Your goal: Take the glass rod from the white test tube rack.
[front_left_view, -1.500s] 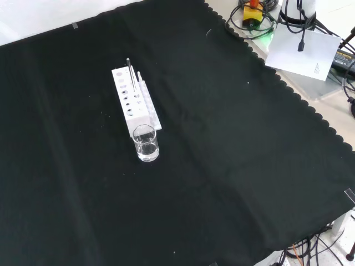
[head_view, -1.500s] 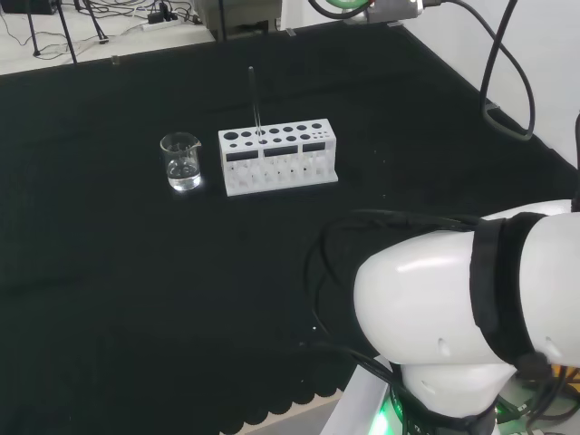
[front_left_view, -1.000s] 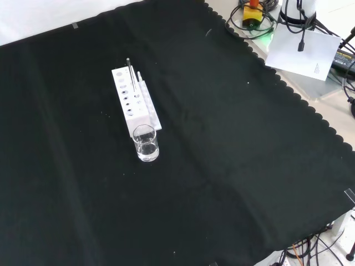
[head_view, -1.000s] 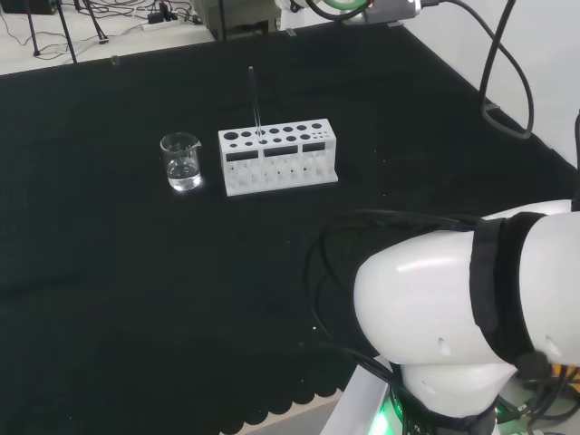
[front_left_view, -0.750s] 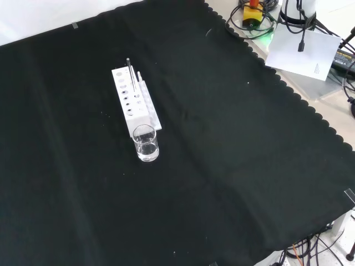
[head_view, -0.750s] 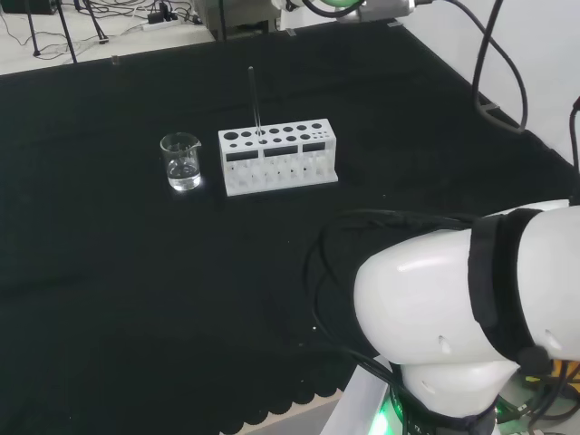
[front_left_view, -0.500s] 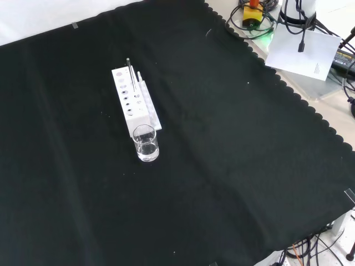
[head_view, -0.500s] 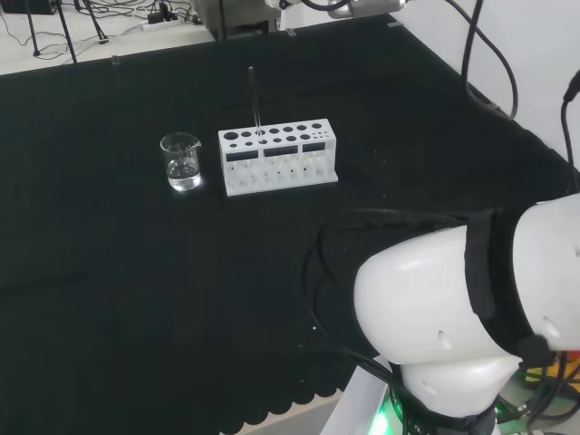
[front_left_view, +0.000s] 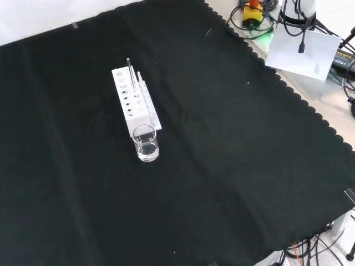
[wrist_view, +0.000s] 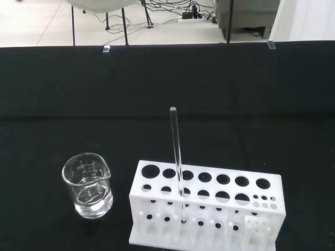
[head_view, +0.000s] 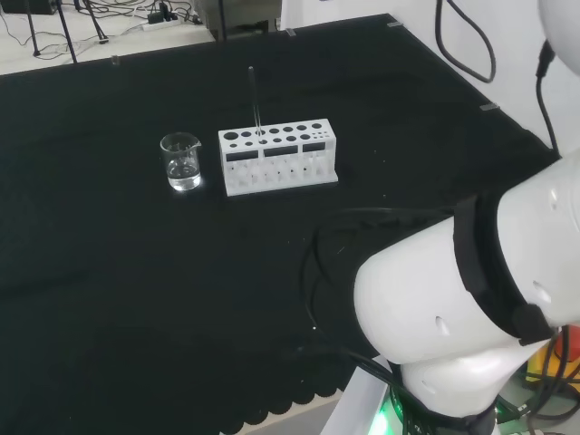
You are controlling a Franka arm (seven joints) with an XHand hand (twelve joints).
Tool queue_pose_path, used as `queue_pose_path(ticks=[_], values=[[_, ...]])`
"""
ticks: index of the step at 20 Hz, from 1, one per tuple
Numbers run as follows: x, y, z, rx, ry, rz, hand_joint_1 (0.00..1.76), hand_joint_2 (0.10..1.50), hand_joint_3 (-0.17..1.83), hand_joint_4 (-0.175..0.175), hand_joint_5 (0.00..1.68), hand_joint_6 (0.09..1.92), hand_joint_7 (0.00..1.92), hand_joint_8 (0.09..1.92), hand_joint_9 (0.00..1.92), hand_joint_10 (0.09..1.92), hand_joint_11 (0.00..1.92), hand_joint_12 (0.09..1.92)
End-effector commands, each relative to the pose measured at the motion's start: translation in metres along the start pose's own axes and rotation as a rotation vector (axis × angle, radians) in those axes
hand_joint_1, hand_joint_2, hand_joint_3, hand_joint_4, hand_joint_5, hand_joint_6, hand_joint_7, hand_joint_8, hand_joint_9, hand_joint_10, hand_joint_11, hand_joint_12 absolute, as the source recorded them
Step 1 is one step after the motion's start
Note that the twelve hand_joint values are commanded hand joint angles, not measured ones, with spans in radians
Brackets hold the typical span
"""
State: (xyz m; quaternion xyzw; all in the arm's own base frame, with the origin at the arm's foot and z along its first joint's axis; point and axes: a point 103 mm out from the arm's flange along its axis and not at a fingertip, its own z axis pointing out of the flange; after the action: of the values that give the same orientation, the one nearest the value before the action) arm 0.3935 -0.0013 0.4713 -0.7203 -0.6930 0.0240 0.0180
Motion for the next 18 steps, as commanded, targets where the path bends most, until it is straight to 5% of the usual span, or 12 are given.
queue_pose_path(ticks=[1,18], values=[[-0.012,0.049,0.021,0.029,0.014,-0.020,0.73,0.81,0.54,-0.165,0.05,0.09,0.00,0.45,0.00,0.75,0.00,1.25],[-0.001,0.110,0.050,0.085,-0.024,-0.102,0.72,0.82,0.54,-0.161,0.05,0.09,0.00,0.50,0.00,0.85,0.00,1.35]])
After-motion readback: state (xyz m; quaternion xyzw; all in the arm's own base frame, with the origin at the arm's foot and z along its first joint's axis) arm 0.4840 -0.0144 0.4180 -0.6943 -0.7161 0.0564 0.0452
